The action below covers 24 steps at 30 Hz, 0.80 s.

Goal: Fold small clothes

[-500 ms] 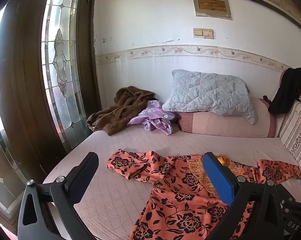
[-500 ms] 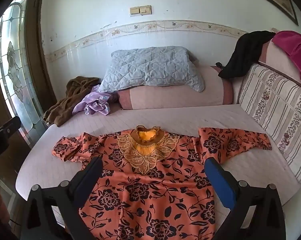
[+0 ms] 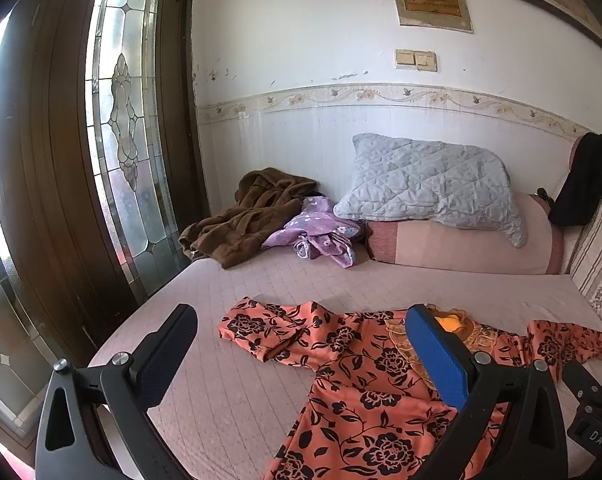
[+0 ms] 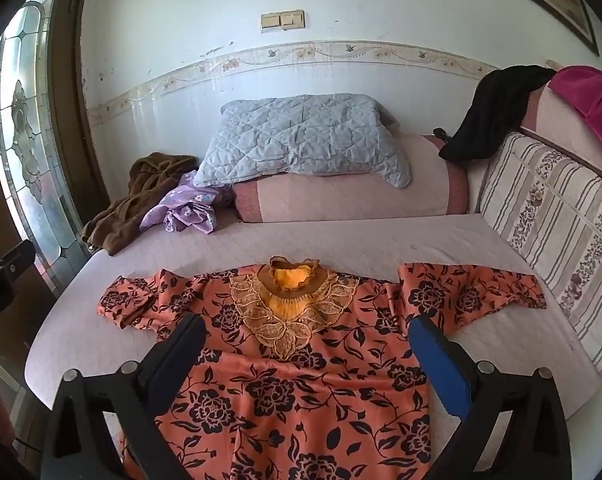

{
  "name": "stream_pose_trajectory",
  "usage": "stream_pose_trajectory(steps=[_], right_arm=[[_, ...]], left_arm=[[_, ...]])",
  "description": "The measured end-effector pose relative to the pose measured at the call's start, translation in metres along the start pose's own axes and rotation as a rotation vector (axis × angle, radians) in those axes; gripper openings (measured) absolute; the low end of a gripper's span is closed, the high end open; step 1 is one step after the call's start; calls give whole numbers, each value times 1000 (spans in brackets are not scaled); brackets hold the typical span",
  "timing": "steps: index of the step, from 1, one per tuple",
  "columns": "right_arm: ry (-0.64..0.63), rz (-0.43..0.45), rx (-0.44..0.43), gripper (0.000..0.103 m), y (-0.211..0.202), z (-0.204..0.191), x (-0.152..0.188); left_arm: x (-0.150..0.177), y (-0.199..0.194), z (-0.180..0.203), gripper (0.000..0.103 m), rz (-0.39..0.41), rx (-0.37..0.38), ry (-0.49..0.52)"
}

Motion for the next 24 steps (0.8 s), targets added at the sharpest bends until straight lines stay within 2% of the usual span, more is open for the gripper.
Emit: stream_pose_trajectory(steps=[3,7,10,12,14,17,24], right_arm=[[3,-1,-2,103,4,0,-3],[-4,5,4,103,6,-2,-5],[-3,9,2,103,5,-2,-5],[-6,10,3,103,4,-3,-4],[-12,12,5,103,4,-3,-5],[-6,16,2,103,4,-2,-7],[-6,15,13,103,19,3,-8]], left_arm=[[-1,2,0,103,-1,-1,-2],[-4,4,1,103,-29,28,-72],[-4,4,0,103,-37,32,-81],[-4,5,0,103,-36,32,-77],[-5,5,1,103,9,5,-12],[-6,7,3,103,24,-9,15],[-4,28,19,103,2,-18,43]])
Point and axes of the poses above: each gripper's, at about its wrist camera, not at the fingertips, and y roughly the way its jaws point, z to its right, x to its underside, the point moved 2 cm from there along y, roughly the way its jaws point, and after that the axes turned 9 degrees about -y, right-handed, at the moved point
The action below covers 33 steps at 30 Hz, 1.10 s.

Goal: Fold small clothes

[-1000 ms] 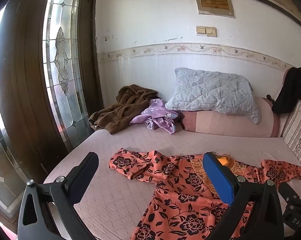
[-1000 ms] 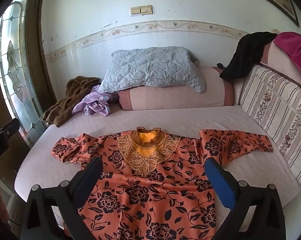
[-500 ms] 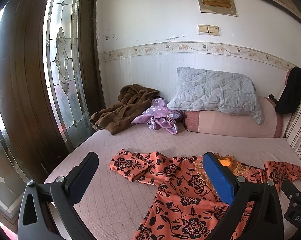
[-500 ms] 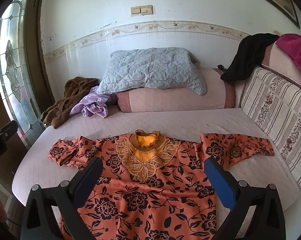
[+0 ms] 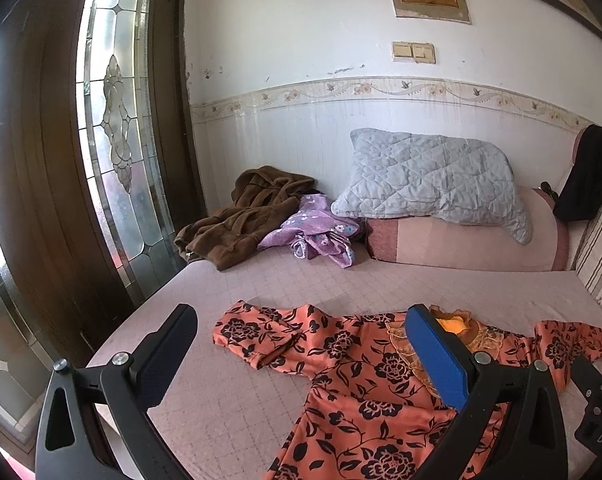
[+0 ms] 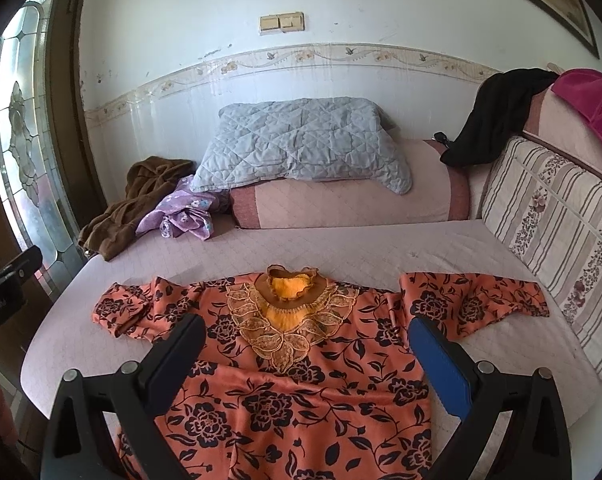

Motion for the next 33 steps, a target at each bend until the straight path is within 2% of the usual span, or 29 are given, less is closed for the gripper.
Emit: stream_pose_trajectory(steps=[13,22,26,28,30,32,33], right_arm=[[49,-31,6,103,61,24,0],[104,-56,4,103,98,43,4],[130,-60,-21,103,115,60,10],[171,-59,-48,103,128,84,16],[258,-80,-43,103,145,123,26],[416,-101,-41,103,162,177,43],[506,-111,-32,102,171,208,54]], left_arm=[[3,53,43,103,-20,8,19],[15,87,66,103,-73,15,45],[28,116,74,103,-117,35,43],[41,135,76,103,-163,53,41],[64,161,77,103,-234,66,47],[93,191,78,103,-324,46,77],[111,208,78,103,-396,37,99]])
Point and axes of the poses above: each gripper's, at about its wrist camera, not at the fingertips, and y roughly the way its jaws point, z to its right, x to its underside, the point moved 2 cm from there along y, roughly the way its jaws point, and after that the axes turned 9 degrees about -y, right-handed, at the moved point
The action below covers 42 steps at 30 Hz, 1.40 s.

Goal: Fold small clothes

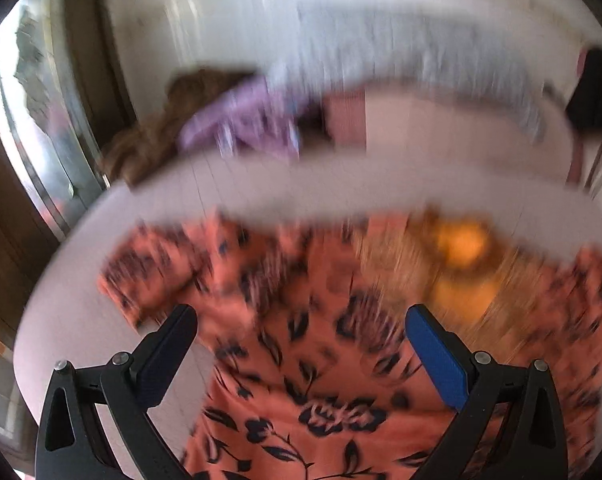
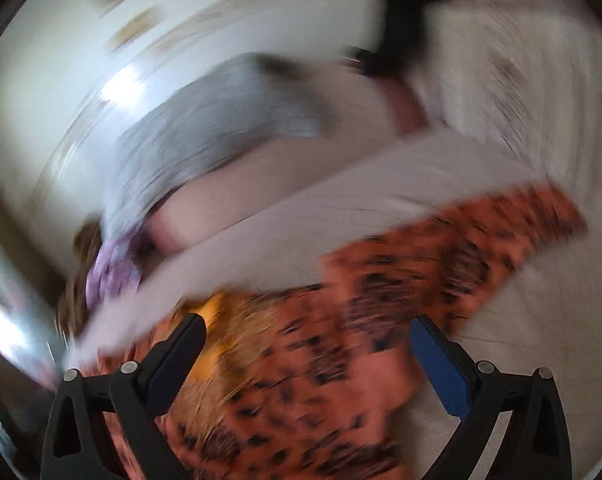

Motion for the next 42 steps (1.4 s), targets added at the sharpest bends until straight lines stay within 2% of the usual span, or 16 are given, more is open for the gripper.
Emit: stream_pose_trajectory(steps=[3,5,7,11,13,14,17,20,22,25,28,30,33,36,38,42], right_arm=[[330,-30,89,101,23,107,-6],[514,-53,64,95,38,160,0],[639,-66,96,91,47,199,5],[707,-23,112,80,67,250,-2],[770,39,54,79,75,269,-2],[773,90,26,72,75,277,-7],[739,114,9,11,87,287,-15],[750,121,30,7,89,291,-9],[702,175,21,7,70,280,-28],[556,293,-64,7,26,230,-58],[414,376,-245,7,-18,150,-76],[308,378,-351,7,-32,87,-81],[154,296,-490,7,-28,-9,-67],[70,142,-629,7,-2,-95,-29],[-12,45,-667,7,20,-153,-2],[-18,-152,-748,12,66,-226,48]], left_arm=[[20,43,-1,103,-153,-43,36],[27,54,-4,103,-186,-64,38],[30,55,-4,103,-196,-67,37],[44,76,1,103,-258,-65,48],[49,75,2,103,-214,-67,46],[52,76,3,103,-211,-68,38],[61,78,-7,103,-215,-35,-30],[72,77,-10,103,-188,-27,-42],[77,76,-10,103,-199,-32,-48],[79,69,-11,103,-293,-10,-28],[70,47,-25,103,-210,-36,-40],[64,30,-38,103,-142,-68,-58],[52,10,-58,103,-77,-91,-101],[33,-3,-78,103,-37,-134,-116],[27,-1,-99,103,-22,-153,-125],[15,4,-137,103,-30,-170,-179]])
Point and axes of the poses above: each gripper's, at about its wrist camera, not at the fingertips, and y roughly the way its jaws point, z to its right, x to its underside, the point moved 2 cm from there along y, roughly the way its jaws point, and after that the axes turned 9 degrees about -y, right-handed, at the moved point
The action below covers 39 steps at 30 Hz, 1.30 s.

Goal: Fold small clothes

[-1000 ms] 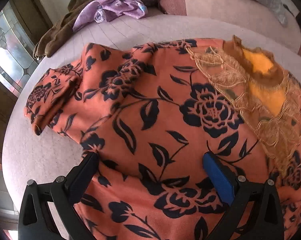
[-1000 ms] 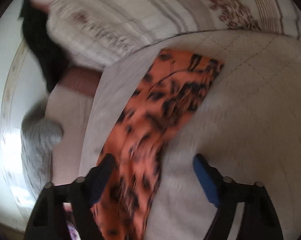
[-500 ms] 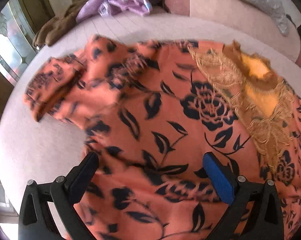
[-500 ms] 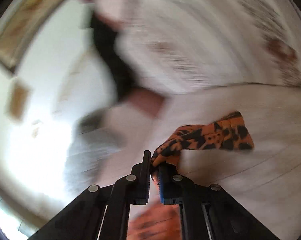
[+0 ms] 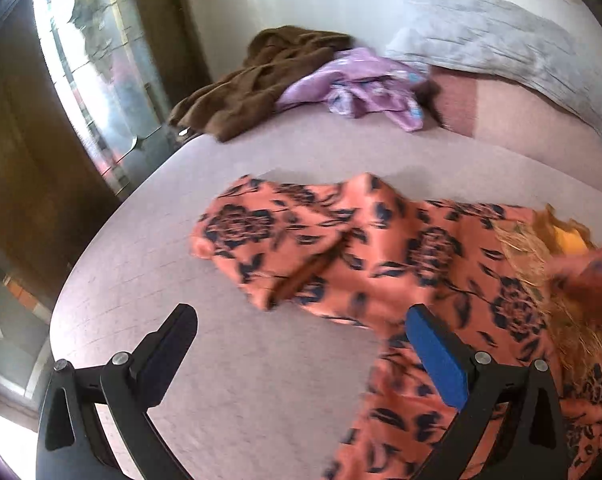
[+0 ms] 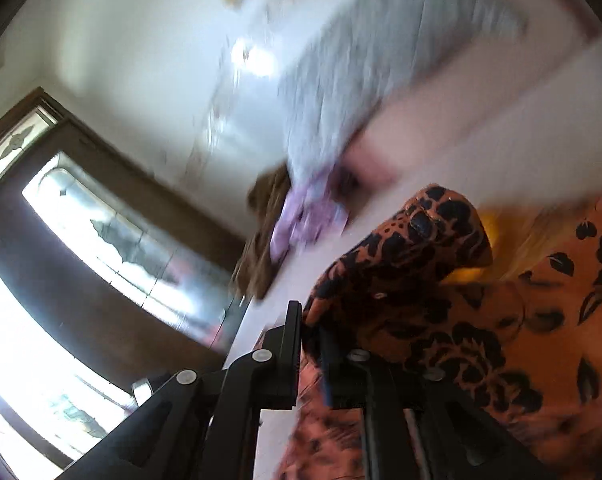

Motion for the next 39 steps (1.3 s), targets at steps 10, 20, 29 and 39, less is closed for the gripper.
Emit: stream_pose_trajectory(steps=[10,20,29,39], right_arm=[[-7,-76,-113,92,41,-34,33],[-51,-89,-25,90,-33,-6,17],[204,-57,295,39,-68,113,17],[293,-199,331,39,-41,145,23]], left_arm=[[-14,-1,-40,103,22,139,-122],[-9,-35,30,103,98,366,-17],[64,-58,152,103,141,323,391],[63,-20,152,63,85,142,381]])
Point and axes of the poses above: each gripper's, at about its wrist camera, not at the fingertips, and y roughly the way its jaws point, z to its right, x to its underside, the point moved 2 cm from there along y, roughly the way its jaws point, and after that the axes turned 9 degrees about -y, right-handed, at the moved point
